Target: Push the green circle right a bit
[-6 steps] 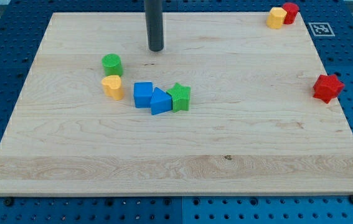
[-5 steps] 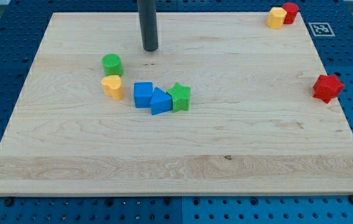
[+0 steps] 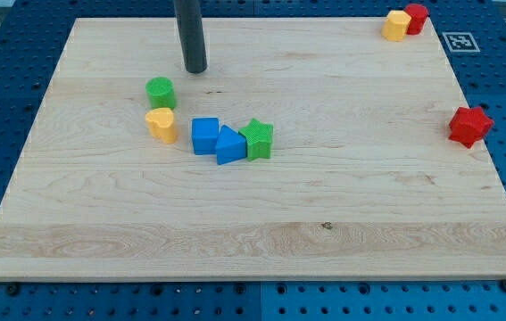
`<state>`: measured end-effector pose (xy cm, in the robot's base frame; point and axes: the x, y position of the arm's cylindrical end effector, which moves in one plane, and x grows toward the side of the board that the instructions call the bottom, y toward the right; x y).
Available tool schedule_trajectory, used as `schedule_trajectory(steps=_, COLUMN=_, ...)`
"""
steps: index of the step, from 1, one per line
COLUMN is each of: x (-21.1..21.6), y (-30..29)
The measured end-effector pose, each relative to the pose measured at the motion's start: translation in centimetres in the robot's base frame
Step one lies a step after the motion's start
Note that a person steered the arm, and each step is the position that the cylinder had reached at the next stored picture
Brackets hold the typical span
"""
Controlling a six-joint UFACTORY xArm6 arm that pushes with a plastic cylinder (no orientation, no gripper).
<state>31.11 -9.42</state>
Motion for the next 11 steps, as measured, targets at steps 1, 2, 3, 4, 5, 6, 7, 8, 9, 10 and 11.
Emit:
schedule_trajectory(steps=1, x=0.0, y=-1.2)
schedule_trajectory(steps=2, x=0.0, y=-2.4)
schedule_trajectory(steps=3, x=0.0, y=-3.7)
schedule_trajectory(steps=4, x=0.0, y=-5.1)
schedule_trajectory(steps=5, x=0.0, y=-6.9)
schedule_trajectory(steps=6, x=0.4, y=-7.9)
schedule_trajectory(steps=7, x=1.6, y=-8.4)
schedule_trajectory(steps=8, x=3.2, y=-8.4)
schedule_trajectory(steps=9, x=4.2, y=-8.4)
schedule_trajectory(steps=10, x=5.9, y=-8.3)
schedule_trajectory(steps=11, x=7.6, y=-7.4)
